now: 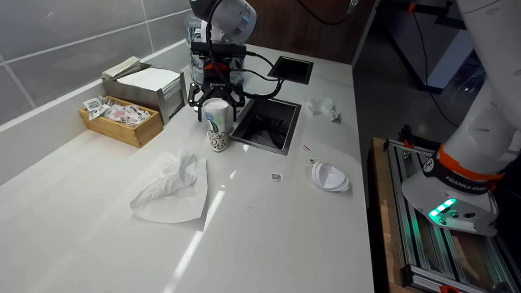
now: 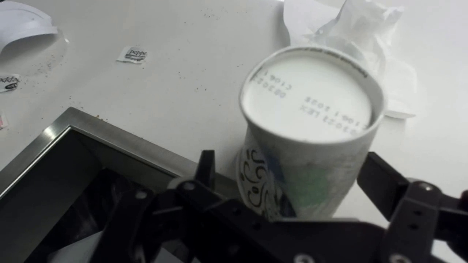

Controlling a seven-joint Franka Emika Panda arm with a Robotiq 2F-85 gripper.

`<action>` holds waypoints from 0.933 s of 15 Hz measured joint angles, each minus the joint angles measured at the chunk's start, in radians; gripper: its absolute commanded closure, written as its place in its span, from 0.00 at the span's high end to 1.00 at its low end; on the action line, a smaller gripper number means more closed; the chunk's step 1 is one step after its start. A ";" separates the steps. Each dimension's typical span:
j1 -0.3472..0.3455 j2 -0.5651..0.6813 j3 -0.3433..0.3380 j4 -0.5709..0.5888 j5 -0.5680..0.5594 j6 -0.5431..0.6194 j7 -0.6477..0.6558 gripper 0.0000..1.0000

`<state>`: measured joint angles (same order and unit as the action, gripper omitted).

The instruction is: Squeeze the paper cup three times, pick up the paper cup and put it in the left bin

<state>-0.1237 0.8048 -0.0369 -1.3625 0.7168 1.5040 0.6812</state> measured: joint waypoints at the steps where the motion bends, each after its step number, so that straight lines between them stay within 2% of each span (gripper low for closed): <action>1: 0.000 0.003 0.000 0.000 0.000 0.000 -0.003 0.62; 7: 0.005 0.012 0.000 0.000 -0.001 0.000 -0.007 0.15; 9: 0.005 0.012 0.000 0.000 0.000 0.000 -0.008 0.03; 12: 0.005 0.012 0.000 0.000 -0.001 0.000 -0.012 0.00; 14: 0.005 0.012 0.000 0.000 -0.001 0.000 -0.014 0.02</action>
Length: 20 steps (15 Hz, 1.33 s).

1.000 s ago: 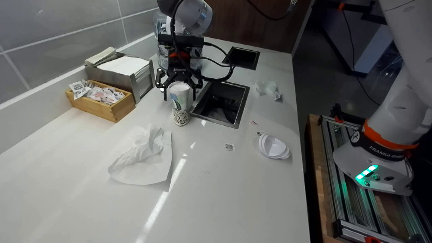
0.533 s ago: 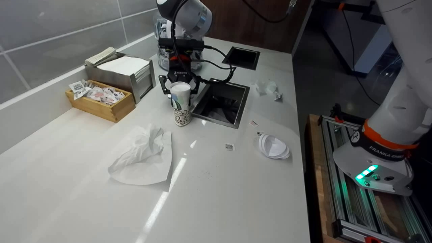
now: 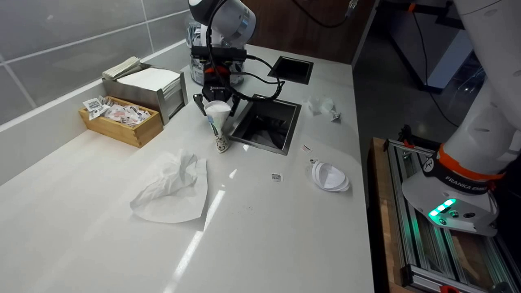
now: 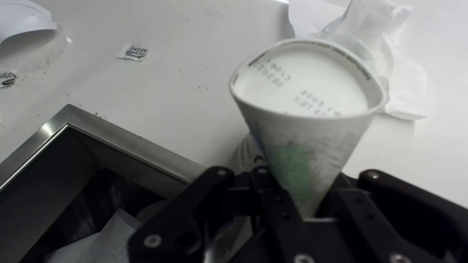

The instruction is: Squeeze the paper cup three times, pick up the paper cup and put it in the left bin

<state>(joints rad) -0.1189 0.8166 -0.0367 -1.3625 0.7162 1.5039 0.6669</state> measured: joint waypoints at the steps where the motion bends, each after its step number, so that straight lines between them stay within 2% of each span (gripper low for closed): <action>1: 0.000 0.000 0.000 0.000 0.000 0.000 -0.001 0.02; 15: 0.000 -0.004 0.001 0.001 0.000 0.000 -0.027 0.02; 20: 0.012 -0.065 -0.003 0.001 -0.034 -0.001 -0.026 0.02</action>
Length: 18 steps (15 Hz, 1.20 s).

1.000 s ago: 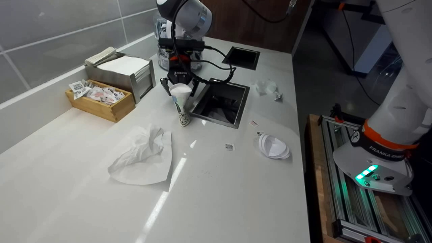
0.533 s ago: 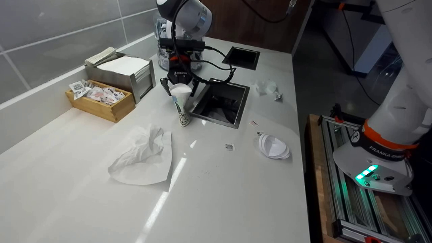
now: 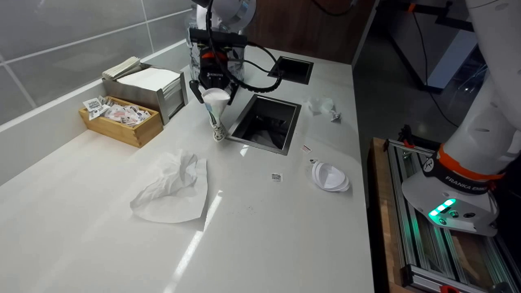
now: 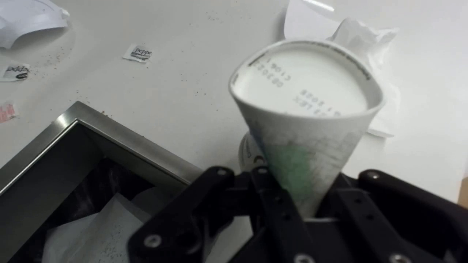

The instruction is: Squeeze the paper cup three times, pick up the paper cup and put it in the left bin

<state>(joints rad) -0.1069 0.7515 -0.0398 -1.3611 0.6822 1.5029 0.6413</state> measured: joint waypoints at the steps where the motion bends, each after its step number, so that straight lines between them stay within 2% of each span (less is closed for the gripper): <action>1: 0.008 -0.022 -0.006 -0.001 -0.025 0.000 0.003 0.02; 8: 0.098 -0.201 -0.050 -0.069 -0.320 0.038 0.051 0.02; 13: 0.147 -0.322 -0.071 -0.246 -0.501 0.274 0.122 0.02; 18: 0.153 -0.420 -0.075 -0.454 -0.595 0.481 0.250 0.02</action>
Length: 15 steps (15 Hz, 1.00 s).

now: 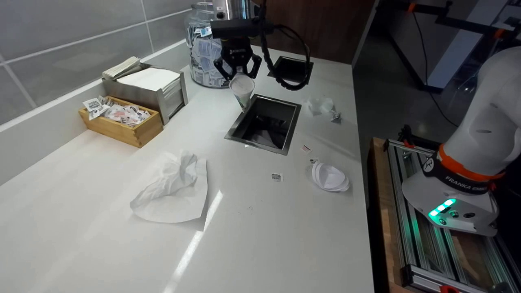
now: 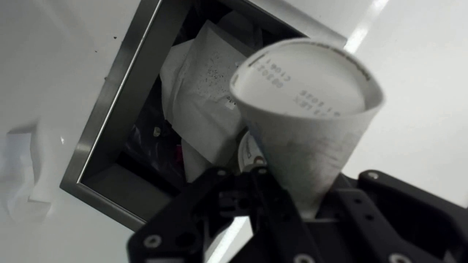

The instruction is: Squeeze the paper cup three times, pick up the paper cup and put it in the left bin

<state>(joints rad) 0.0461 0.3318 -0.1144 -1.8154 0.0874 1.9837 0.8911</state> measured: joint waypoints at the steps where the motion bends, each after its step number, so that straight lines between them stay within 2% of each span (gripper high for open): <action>1: 0.000 -0.015 0.000 -0.031 -0.010 0.023 0.024 0.02; 3: 0.000 -0.044 0.000 -0.080 -0.030 0.057 0.068 0.05; 4: 0.000 -0.059 0.000 -0.101 -0.038 0.069 0.086 0.34; 5: 0.000 -0.072 0.000 -0.119 -0.046 0.077 0.102 0.35; 14: 0.000 -0.159 0.007 -0.209 -0.097 0.078 0.181 1.00; 15: 0.000 -0.164 0.008 -0.213 -0.100 0.078 0.187 1.00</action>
<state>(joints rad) 0.0458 0.1679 -0.1065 -2.0287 -0.0128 2.0617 1.0777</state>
